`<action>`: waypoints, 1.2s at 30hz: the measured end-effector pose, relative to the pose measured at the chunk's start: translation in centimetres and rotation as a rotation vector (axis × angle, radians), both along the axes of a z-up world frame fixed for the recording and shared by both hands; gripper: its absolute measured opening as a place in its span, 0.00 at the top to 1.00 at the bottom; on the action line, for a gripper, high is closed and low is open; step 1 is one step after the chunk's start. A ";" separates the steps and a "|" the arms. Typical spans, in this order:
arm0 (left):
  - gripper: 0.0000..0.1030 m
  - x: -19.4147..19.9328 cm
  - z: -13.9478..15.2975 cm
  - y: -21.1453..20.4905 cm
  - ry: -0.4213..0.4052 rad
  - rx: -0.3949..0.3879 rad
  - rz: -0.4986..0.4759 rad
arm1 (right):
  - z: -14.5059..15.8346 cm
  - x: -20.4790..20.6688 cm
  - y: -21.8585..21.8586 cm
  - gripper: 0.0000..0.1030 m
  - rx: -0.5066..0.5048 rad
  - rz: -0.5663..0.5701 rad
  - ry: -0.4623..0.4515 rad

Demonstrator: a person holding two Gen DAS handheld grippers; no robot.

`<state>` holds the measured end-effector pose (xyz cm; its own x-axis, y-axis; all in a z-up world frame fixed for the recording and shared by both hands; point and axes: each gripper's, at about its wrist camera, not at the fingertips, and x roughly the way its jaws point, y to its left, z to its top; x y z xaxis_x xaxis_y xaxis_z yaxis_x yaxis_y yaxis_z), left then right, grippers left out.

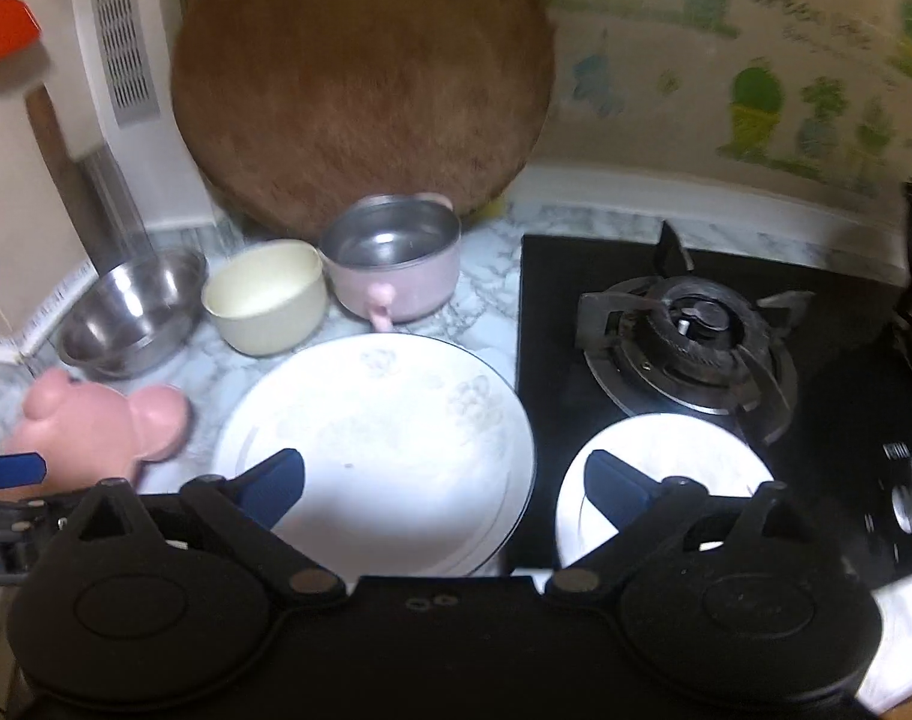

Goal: Organize plates and bowls

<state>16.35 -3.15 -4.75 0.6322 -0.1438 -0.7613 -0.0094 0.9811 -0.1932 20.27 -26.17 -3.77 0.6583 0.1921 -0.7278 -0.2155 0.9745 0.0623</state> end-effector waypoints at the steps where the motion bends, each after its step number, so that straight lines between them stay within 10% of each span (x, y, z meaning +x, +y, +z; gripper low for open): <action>1: 0.02 0.7 -0.3 -0.1 0.016 -0.008 0.000 | -0.3 1.0 -0.2 0.08 -0.002 0.001 0.020; 12: 0.03 5.9 -4.7 0.1 0.171 -0.148 0.059 | -3.9 7.8 -2.2 0.32 0.031 0.015 0.192; 28: 0.70 6.5 -6.2 -0.6 0.193 -0.144 0.057 | -5.7 8.8 -3.0 0.74 0.062 0.037 0.247; 36: 0.84 6.0 -6.0 -0.6 0.176 -0.130 0.045 | -5.8 8.0 -3.1 0.86 0.033 0.042 0.197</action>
